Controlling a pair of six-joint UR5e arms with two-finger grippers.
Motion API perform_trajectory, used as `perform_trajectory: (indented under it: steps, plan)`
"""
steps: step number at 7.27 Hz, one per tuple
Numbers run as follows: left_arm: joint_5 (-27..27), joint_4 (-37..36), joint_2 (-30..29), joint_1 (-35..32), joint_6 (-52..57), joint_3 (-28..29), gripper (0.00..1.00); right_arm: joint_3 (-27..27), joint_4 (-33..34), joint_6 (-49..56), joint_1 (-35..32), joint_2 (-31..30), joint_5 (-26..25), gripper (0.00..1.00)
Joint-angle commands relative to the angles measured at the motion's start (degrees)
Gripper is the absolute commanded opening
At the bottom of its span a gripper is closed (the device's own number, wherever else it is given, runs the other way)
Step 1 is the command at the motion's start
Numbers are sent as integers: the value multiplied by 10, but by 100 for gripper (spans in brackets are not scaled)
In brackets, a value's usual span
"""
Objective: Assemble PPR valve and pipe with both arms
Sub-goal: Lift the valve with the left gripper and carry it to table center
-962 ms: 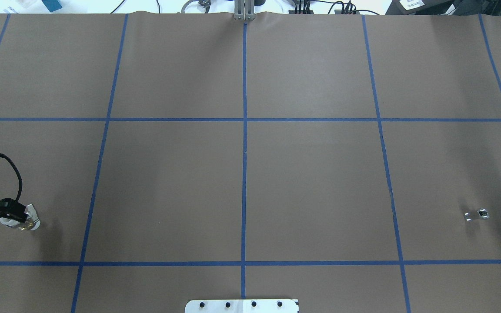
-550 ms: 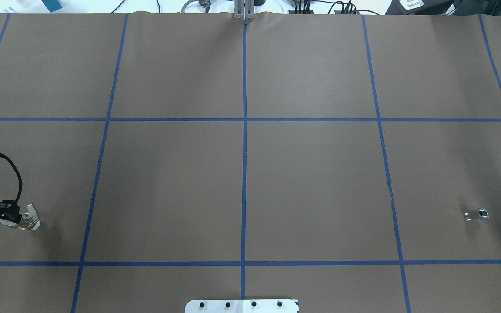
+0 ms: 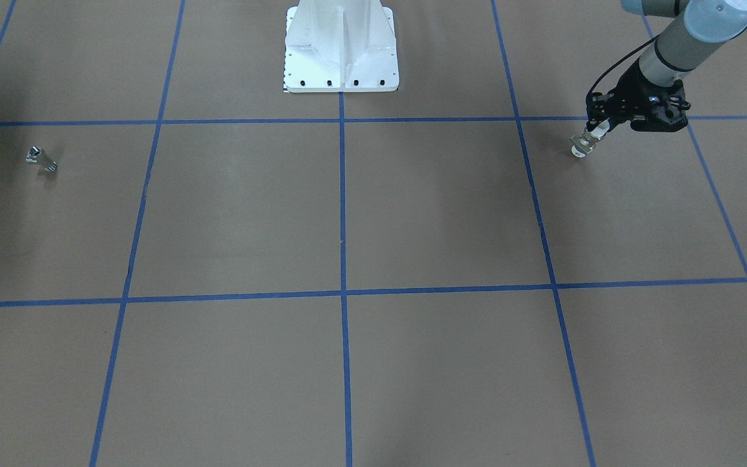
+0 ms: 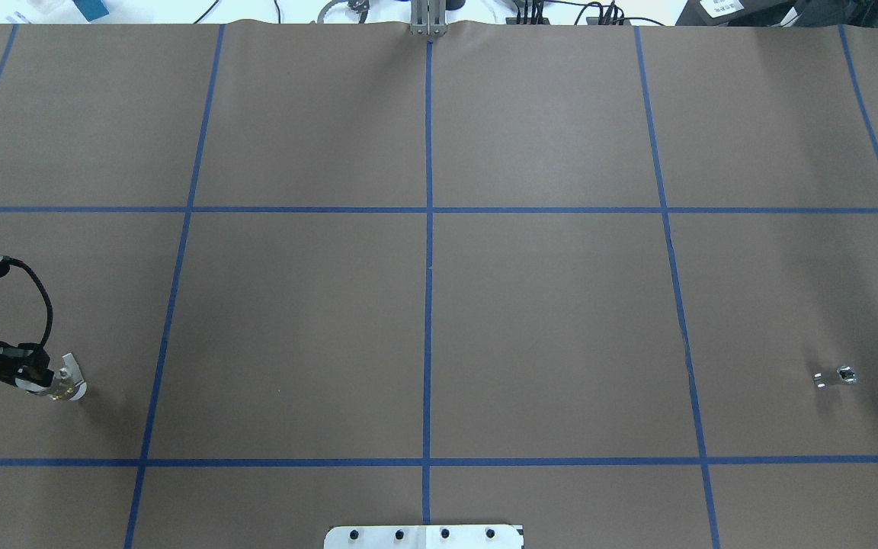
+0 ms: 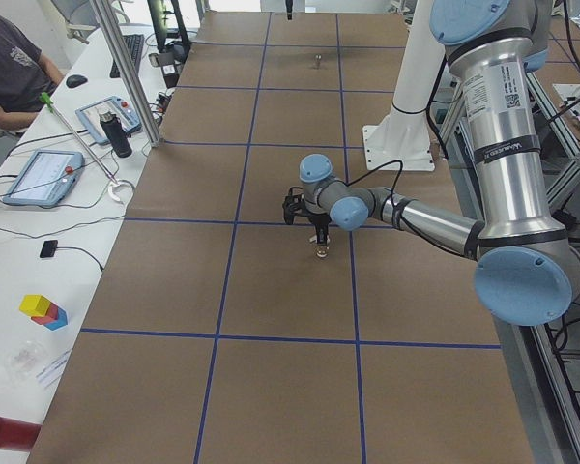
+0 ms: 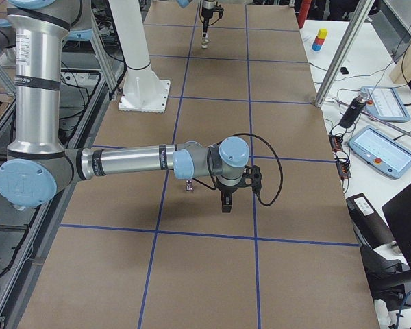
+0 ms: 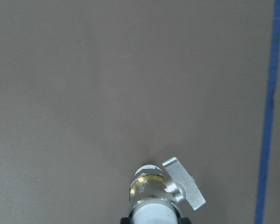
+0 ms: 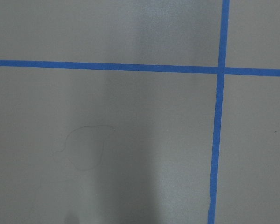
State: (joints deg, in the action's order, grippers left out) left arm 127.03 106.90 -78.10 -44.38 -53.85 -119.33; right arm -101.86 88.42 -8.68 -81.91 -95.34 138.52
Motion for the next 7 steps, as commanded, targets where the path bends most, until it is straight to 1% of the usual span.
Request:
perform_trajectory:
  steps: [1, 2, 3, 4, 5, 6, 7]
  plan:
    - [7, -172, -141, -1, -19, -36, 0, 0, 0, 0, 0, 2, 0, 100]
    - [7, -266, -252, 1, -34, -31, 0, 0, 0, 0, 0, 3, 0, 100]
    - [5, -332, -342, 3, -39, -16, 0, 0, 0, 0, 0, 3, 0, 100]
    - [2, -340, -405, 25, -54, 15, 0, 0, 0, 0, 0, 3, -1, 100]
    - [-5, -336, -444, 41, -81, 52, 0, 0, 0, 0, 0, 3, -1, 100]
    - [-24, -337, -519, 44, -88, 121, 0, 0, 0, 0, 0, 3, -1, 100]
    - [-26, -330, -613, 46, -114, 234, 0, 0, 0, 0, 0, 3, 0, 100]
